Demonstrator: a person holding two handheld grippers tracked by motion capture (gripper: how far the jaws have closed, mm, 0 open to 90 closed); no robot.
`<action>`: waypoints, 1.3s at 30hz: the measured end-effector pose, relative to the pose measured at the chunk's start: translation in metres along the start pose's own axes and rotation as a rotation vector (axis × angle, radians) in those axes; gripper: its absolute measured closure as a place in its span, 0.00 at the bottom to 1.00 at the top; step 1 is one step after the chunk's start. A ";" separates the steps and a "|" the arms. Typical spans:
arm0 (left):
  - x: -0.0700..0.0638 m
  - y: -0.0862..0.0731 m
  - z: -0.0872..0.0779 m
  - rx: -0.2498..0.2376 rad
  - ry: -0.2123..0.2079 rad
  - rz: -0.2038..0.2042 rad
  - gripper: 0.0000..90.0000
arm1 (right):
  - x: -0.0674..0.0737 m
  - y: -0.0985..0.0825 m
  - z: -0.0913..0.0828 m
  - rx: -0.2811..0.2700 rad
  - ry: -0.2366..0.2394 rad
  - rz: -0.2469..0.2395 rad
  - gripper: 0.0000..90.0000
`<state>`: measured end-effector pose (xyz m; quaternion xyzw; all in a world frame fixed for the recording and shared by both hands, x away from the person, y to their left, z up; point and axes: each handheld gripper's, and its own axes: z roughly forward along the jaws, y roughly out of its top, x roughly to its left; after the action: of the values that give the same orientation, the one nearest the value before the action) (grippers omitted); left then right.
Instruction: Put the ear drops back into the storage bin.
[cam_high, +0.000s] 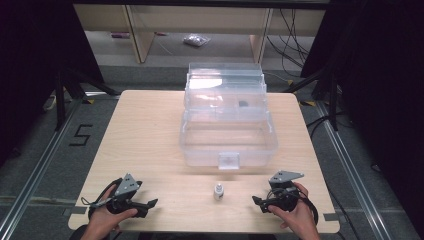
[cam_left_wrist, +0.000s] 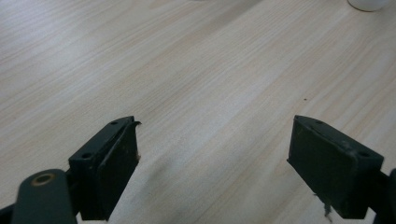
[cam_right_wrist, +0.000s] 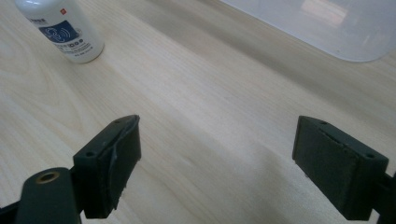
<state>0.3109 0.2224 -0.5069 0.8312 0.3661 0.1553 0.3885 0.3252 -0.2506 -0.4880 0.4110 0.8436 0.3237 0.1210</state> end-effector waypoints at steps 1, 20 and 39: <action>0.001 0.000 -0.001 0.017 0.005 0.014 0.17 | 0.002 0.001 -0.001 0.011 0.010 0.021 0.19; 0.002 0.001 -0.002 0.023 0.005 0.022 0.17 | 0.018 0.016 -0.002 0.117 0.032 -0.067 0.20; 0.001 0.000 -0.001 0.016 0.002 0.012 0.17 | 0.044 0.047 0.002 0.198 0.059 -0.195 0.23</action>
<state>0.3116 0.2235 -0.5062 0.8363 0.3626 0.1555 0.3807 0.3278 -0.1946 -0.4563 0.3272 0.9106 0.2373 0.0860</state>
